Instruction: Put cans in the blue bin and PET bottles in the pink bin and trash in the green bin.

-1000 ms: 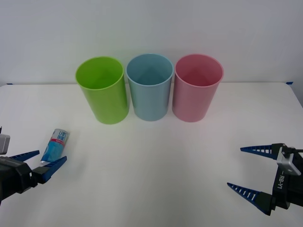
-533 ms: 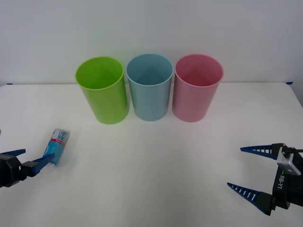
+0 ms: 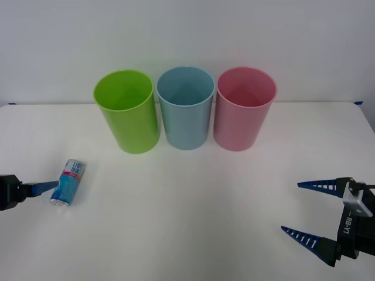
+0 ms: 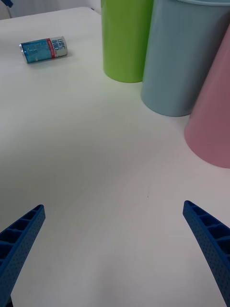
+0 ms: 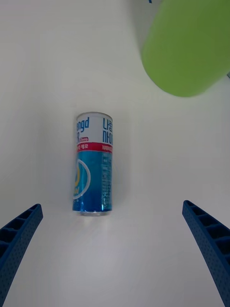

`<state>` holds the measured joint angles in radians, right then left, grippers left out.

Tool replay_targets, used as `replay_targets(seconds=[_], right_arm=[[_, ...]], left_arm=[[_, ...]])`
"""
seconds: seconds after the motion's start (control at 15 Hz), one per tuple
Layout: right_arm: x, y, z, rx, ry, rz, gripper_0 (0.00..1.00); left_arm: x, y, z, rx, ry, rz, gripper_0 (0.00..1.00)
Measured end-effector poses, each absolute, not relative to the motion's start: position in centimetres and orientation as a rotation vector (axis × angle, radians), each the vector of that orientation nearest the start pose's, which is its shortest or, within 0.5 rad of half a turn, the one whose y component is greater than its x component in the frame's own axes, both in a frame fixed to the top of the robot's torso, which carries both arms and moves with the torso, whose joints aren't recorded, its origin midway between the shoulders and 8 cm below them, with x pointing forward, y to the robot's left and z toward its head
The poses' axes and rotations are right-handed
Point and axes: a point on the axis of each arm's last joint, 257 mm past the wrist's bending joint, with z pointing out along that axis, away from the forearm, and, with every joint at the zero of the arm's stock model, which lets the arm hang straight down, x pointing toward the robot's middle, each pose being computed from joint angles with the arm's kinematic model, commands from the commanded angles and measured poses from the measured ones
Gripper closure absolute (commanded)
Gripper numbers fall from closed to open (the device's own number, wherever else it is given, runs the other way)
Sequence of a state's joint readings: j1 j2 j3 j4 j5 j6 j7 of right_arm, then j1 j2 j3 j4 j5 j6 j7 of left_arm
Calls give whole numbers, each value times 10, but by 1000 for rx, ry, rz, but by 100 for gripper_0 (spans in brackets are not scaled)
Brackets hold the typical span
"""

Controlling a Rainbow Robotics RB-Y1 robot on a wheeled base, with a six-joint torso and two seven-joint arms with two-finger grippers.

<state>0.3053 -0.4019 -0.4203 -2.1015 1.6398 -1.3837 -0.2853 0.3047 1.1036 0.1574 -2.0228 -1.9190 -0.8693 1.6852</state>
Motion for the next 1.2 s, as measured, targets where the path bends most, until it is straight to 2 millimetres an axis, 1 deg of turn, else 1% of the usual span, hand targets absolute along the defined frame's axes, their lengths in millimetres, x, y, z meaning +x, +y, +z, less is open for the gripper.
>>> replay_targets(seconds=[0.33, 0.53, 0.73, 0.87, 1.2], right_arm=[[324, -229, -214, -1123, 1730, 417, 0], [324, -229, -214, -1123, 1730, 416, 0], [324, -229, -214, -1123, 1730, 417, 0], [324, -229, -214, -1123, 1730, 416, 0], [324, -229, -214, -1123, 1730, 416, 0]], left_arm=[[420, 379, -230, 173, 2437, -237, 0], [432, 387, -241, 163, 2461, -215, 0], [440, 388, -252, 175, 2489, -197, 0], [442, 386, -256, 191, 2503, -189, 0], [435, 387, -272, 188, 2547, -186, 0]])
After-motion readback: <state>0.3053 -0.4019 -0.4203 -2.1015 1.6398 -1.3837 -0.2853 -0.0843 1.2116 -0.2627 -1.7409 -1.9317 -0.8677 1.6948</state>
